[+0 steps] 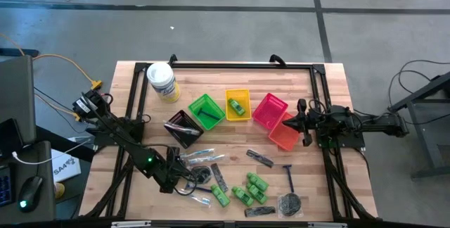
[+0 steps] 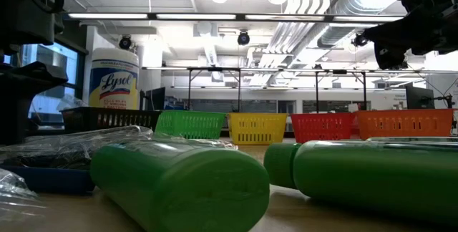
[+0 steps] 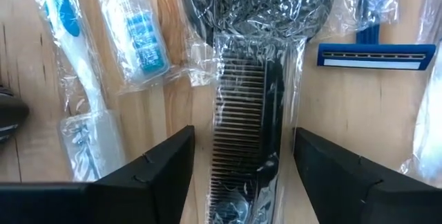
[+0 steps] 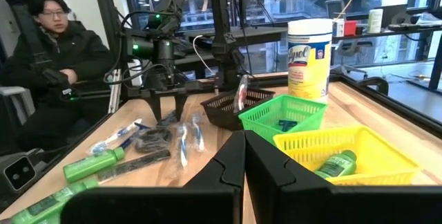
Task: Pick & Place Travel size toiletries
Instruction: Put the left black hair comb into the red bin
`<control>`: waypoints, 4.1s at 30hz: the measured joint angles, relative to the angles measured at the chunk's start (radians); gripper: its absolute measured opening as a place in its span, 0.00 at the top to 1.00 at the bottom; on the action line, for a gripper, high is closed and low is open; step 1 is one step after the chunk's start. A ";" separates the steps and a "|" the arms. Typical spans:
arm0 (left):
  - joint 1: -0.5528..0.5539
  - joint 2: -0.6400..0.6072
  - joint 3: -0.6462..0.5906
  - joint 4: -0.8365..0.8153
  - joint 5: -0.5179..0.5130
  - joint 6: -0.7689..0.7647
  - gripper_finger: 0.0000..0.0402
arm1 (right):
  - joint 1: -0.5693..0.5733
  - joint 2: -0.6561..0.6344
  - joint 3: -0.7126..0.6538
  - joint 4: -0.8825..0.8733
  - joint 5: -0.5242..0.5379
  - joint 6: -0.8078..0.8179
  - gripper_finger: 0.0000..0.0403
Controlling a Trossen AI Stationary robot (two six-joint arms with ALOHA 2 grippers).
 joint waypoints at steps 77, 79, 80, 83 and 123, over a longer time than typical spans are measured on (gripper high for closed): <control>0.000 -1.238 -0.574 0.305 -0.168 0.680 0.69 | 0.000 0.000 0.000 -0.005 -0.015 -0.025 1.00; 0.000 -1.238 -0.581 0.314 -0.168 0.677 0.69 | 0.000 0.000 0.000 -0.005 -0.016 -0.025 1.00; 0.000 -1.238 -0.582 0.317 -0.168 0.677 0.69 | 0.000 0.000 0.000 -0.005 -0.016 -0.025 1.00; 0.000 -1.238 -0.582 0.316 -0.169 0.680 0.69 | 0.000 0.000 0.000 -0.005 -0.017 -0.025 1.00; 0.334 -0.478 -0.024 0.612 -0.215 0.638 0.69 | 0.000 0.000 0.000 -0.001 -0.023 -0.026 1.00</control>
